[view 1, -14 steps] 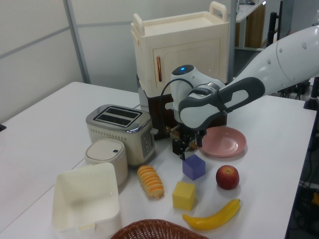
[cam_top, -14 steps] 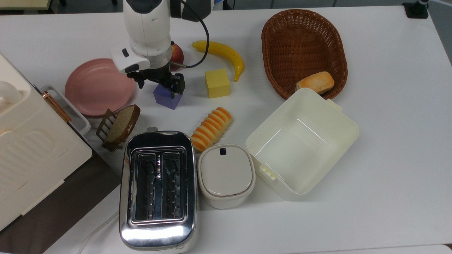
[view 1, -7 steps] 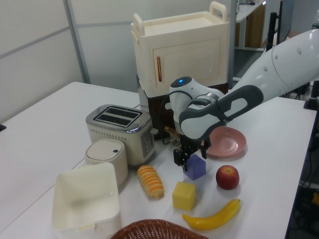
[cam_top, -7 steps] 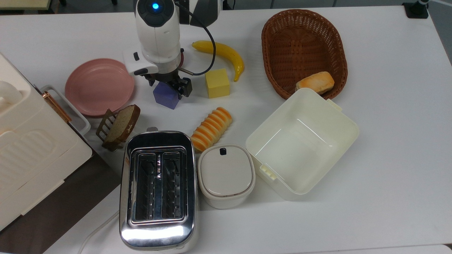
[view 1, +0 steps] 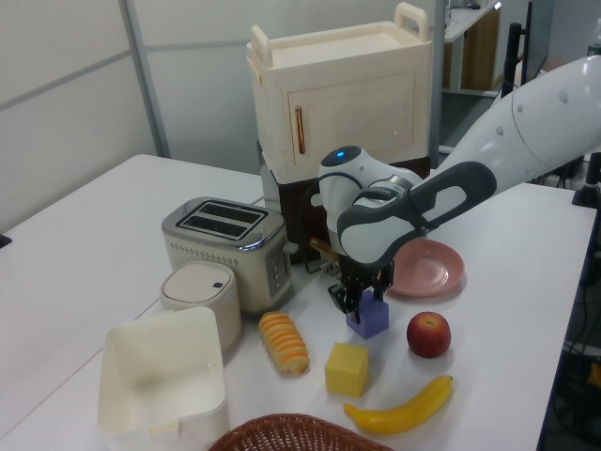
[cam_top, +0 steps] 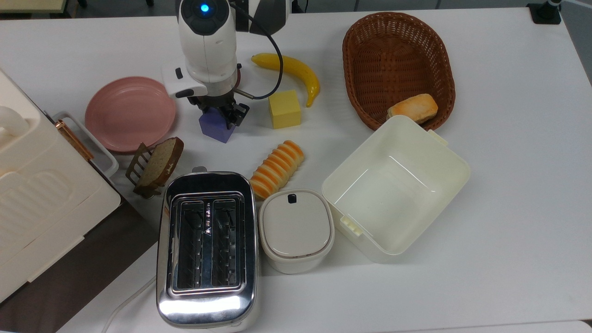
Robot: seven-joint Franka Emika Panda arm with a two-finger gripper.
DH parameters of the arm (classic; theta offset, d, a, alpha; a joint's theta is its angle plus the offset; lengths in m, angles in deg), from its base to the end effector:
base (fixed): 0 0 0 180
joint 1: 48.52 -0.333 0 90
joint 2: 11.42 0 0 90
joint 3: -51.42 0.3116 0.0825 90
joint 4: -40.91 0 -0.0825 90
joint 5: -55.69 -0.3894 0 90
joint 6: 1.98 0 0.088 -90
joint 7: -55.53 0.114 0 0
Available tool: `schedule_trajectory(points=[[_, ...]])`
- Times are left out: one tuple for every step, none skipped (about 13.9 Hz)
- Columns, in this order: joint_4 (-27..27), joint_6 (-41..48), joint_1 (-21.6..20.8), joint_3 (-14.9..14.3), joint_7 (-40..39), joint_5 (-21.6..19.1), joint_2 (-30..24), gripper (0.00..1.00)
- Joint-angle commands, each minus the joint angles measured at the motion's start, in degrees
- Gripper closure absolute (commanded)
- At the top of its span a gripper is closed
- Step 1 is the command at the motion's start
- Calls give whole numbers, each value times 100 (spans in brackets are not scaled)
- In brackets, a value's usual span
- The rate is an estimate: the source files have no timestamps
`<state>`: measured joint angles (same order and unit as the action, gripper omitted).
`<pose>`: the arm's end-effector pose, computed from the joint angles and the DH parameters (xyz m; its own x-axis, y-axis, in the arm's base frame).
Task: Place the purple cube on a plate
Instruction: 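Close the gripper around the purple cube, then lift the purple cube and carry it over the pink plate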
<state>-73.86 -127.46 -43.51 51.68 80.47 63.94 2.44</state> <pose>0.5898 -0.0551 0.3188 0.9082 -0.4185 -0.0072 -0.4144 -0.9014 0.1258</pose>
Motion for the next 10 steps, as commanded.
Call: schedule_trajectory(points=[[-107,-91,-44,-44,178,159,-120,100],[-98,-65,0,-44,170,168,-224,100],[-98,-30,44,-44,152,168,-356,100],[-98,6,148,-52,152,168,-479,100],[-98,67,245,-52,143,168,-585,100],[-98,111,324,-52,143,211,-681,100],[-98,120,421,-52,143,247,-778,100],[-98,129,535,-52,135,273,-831,100],[-98,120,623,-61,134,291,-858,100],[-89,120,676,-131,134,326,-858,100]])
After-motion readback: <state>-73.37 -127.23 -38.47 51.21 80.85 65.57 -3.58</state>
